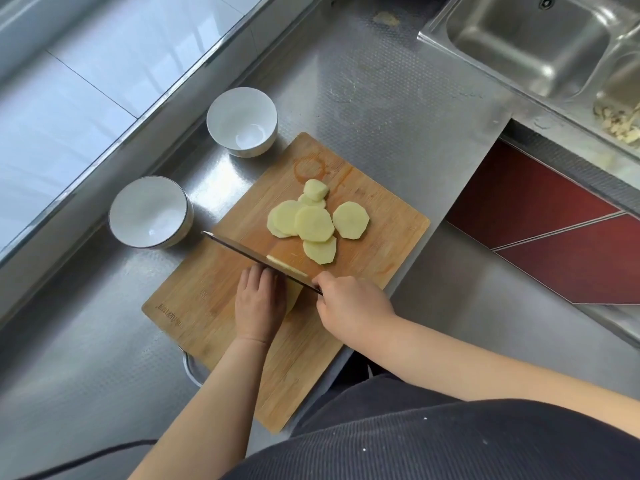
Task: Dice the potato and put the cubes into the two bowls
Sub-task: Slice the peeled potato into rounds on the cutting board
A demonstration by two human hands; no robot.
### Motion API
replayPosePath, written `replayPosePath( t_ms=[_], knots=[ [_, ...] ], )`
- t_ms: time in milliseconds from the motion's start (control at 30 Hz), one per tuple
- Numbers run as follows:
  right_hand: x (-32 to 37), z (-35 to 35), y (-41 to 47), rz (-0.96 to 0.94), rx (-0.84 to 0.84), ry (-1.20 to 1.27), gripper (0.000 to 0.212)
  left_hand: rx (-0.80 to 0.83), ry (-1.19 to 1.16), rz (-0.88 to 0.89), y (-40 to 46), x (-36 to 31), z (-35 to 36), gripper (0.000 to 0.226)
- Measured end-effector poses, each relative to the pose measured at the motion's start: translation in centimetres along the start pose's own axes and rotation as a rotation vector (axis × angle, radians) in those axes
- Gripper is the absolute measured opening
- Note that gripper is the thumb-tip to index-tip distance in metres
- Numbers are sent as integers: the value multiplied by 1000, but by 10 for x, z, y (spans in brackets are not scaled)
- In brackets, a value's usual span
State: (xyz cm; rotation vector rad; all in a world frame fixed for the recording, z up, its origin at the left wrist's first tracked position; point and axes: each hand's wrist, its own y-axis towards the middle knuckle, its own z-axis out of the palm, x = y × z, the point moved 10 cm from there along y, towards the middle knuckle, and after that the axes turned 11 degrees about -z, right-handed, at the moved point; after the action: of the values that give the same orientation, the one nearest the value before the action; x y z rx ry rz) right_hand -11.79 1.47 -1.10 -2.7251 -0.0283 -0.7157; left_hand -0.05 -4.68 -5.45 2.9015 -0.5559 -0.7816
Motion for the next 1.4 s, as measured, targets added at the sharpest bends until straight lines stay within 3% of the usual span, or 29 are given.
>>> replayPosePath(
  t_ms=[1400],
  knots=[
    [-16, 20, 18, 132, 178, 39, 20, -99, -71, 68, -4, -5, -2, 27]
  ],
)
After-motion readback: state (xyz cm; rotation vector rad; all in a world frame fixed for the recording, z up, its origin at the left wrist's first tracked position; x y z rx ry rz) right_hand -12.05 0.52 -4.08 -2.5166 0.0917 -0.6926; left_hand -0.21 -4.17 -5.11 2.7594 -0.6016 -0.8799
